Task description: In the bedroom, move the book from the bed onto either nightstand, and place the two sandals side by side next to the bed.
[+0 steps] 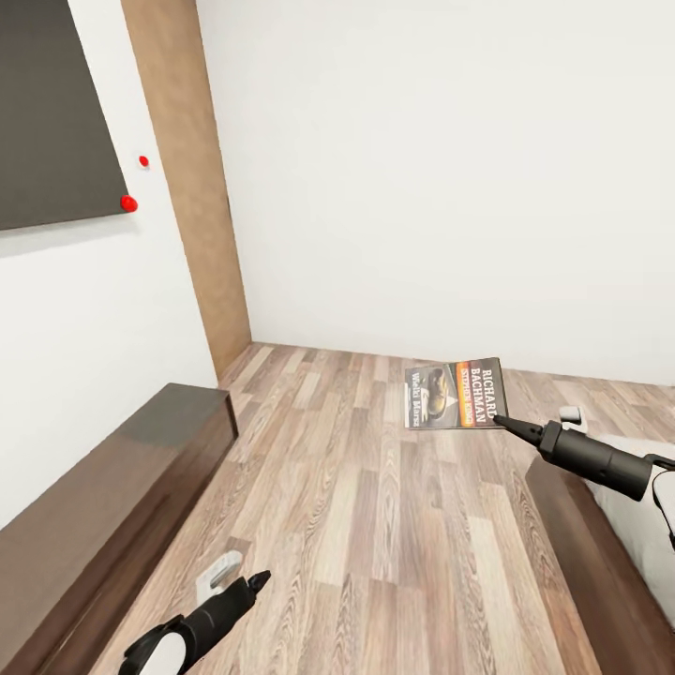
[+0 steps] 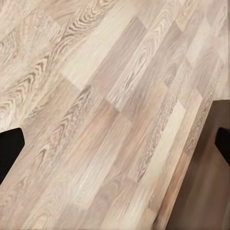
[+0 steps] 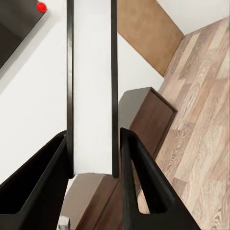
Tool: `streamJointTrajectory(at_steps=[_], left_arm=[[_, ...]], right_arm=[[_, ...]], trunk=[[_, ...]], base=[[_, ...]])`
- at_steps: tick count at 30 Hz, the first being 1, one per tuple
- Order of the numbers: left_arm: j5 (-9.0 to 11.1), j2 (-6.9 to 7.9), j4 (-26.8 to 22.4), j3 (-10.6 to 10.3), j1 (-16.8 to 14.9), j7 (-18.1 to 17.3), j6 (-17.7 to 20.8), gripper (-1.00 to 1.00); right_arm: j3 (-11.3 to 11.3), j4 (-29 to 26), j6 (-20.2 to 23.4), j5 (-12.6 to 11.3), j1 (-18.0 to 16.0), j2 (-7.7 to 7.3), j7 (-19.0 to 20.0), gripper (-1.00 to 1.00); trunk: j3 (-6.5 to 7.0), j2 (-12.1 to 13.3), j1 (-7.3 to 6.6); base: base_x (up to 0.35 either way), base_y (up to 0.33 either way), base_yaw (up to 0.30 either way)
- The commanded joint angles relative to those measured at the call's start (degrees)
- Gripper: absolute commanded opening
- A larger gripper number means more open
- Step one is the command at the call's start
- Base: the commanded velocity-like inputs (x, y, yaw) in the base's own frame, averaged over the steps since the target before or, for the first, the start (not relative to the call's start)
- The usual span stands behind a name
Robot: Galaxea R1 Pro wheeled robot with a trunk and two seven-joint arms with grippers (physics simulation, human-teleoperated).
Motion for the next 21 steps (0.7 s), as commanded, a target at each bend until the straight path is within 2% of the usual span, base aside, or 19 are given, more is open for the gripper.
streamJointTrajectory(at_steps=[1, 9, 21], left_arm=[[0.6, 0.07, -0.1, -0.1, 0.0, 0.6, 0.1, 1.0], [0.5, 0.03, -0.1, -0.2, 0.0, 0.6, 0.1, 1.0], [0.5, -0.09, 0.0, -0.3, 0.0, 0.6, 0.1, 1.0]], right_arm=[[-0.1, 0.0, 0.4, -0.2, -0.1, 0.02, 0.4, -1.0], [-0.2, 0.0, 0.4, -0.1, -0.1, 0.13, 0.5, -1.0], [-0.4, -0.2, 0.4, -0.1, -0.1, 0.29, 0.6, -1.0]], trunk=[[-0.06, 0.0, 0.03], [-0.23, 0.0, 0.03], [-0.28, 0.0, 0.03]], base=[[0.33, -0.002, -0.26], [0.33, 0.0, -0.217], [0.329, 0.0, -0.025]])
